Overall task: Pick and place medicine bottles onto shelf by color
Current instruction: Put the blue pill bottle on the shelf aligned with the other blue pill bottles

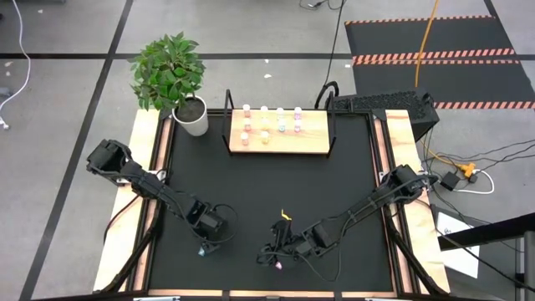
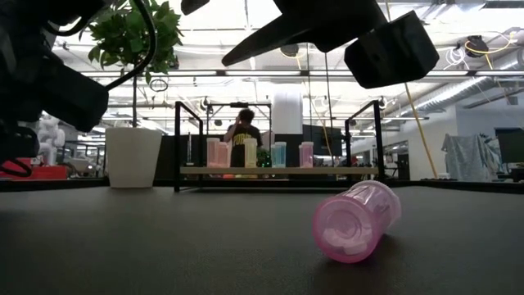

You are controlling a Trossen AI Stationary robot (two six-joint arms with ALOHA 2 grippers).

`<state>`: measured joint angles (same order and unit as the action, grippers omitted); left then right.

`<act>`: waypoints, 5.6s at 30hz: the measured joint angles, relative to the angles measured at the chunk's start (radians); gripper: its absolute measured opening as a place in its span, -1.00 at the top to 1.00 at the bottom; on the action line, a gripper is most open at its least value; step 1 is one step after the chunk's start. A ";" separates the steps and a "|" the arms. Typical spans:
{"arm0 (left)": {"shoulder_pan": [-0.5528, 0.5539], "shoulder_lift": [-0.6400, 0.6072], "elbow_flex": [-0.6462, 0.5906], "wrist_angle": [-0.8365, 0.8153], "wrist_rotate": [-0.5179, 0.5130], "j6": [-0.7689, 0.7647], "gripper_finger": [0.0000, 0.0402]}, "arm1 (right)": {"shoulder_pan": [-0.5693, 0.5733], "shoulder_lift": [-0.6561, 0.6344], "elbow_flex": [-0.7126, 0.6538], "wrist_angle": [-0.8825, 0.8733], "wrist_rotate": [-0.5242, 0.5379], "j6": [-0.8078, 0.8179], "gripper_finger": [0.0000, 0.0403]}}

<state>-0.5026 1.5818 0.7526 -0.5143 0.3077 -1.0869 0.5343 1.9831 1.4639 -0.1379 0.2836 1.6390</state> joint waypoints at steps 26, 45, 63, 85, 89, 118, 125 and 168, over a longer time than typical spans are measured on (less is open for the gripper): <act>0.083 -0.059 0.072 -0.008 0.016 0.065 0.38 | -0.004 0.000 0.000 0.026 0.117 -0.123 0.30; 0.214 -0.288 0.415 0.177 -0.238 0.487 0.38 | 0.015 -0.111 0.000 0.406 0.528 -0.818 0.29; 0.263 -0.288 0.515 0.184 -0.233 0.558 0.38 | -0.044 -0.134 0.000 0.550 0.446 -0.944 0.33; 0.270 -0.258 0.516 0.025 -0.049 1.081 -0.34 | -0.075 -0.230 0.000 0.000 0.310 -1.161 0.53; 0.258 -0.215 0.516 0.022 -0.089 1.115 -0.39 | -0.110 -0.228 0.000 -0.030 0.232 -1.176 0.52; 0.347 -0.202 0.515 -0.062 -0.134 1.082 0.18 | -0.194 -0.229 0.000 -0.057 0.152 -1.232 0.51; 0.346 -0.202 0.515 -0.062 -0.134 1.087 0.19 | -0.201 -0.229 0.000 -0.078 0.124 -1.205 0.51; 0.653 0.151 0.955 -0.402 -0.254 1.202 0.40 | -0.151 -0.503 0.000 -1.021 0.190 -0.608 -0.14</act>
<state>0.1509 1.7327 1.7075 -0.9162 0.0534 0.1150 0.3828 1.4796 1.4638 -1.1591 0.4734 1.0306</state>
